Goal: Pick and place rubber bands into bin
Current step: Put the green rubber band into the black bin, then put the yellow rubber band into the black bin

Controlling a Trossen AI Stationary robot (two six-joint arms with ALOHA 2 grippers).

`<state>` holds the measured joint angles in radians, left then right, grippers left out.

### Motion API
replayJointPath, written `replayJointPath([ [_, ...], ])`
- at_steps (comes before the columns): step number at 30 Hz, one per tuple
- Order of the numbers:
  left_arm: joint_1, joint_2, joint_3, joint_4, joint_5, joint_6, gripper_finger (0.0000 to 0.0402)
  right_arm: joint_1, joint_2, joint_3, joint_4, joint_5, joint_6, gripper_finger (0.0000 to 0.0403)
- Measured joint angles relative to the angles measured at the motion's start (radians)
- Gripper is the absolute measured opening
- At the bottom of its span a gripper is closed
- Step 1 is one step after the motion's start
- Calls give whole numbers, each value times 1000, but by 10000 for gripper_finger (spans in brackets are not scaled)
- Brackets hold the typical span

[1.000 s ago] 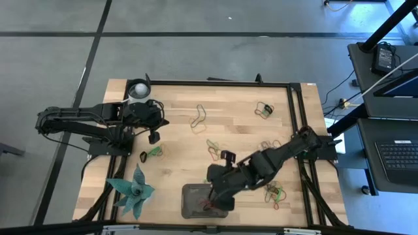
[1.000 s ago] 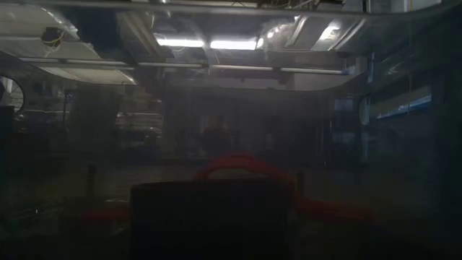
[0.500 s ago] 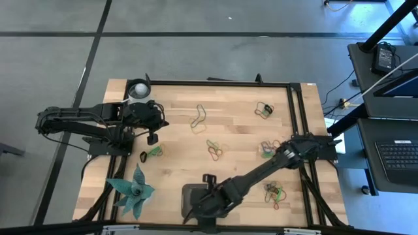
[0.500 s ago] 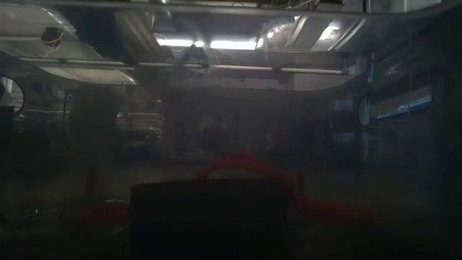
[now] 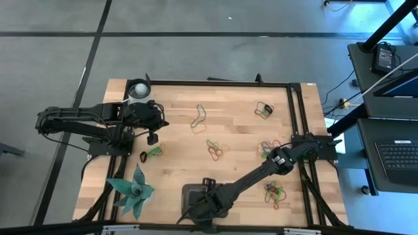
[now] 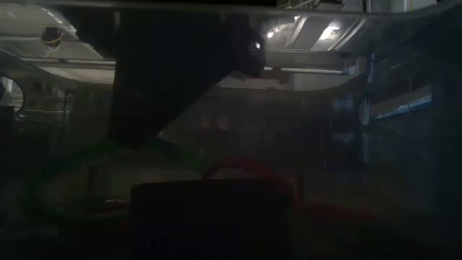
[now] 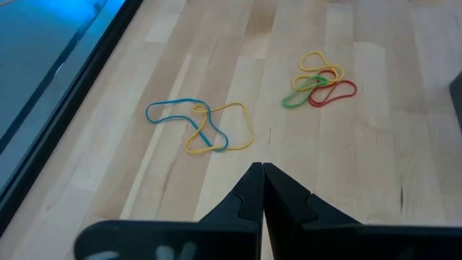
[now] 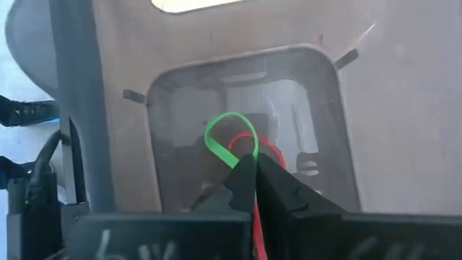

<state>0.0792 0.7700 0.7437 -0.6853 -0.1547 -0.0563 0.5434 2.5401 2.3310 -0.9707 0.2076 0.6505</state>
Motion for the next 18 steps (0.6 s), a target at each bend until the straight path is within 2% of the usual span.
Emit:
replayJointPath([
  [18,0,0,0,1,0,0,2,1,-29,24,-32,2,-4,156],
])
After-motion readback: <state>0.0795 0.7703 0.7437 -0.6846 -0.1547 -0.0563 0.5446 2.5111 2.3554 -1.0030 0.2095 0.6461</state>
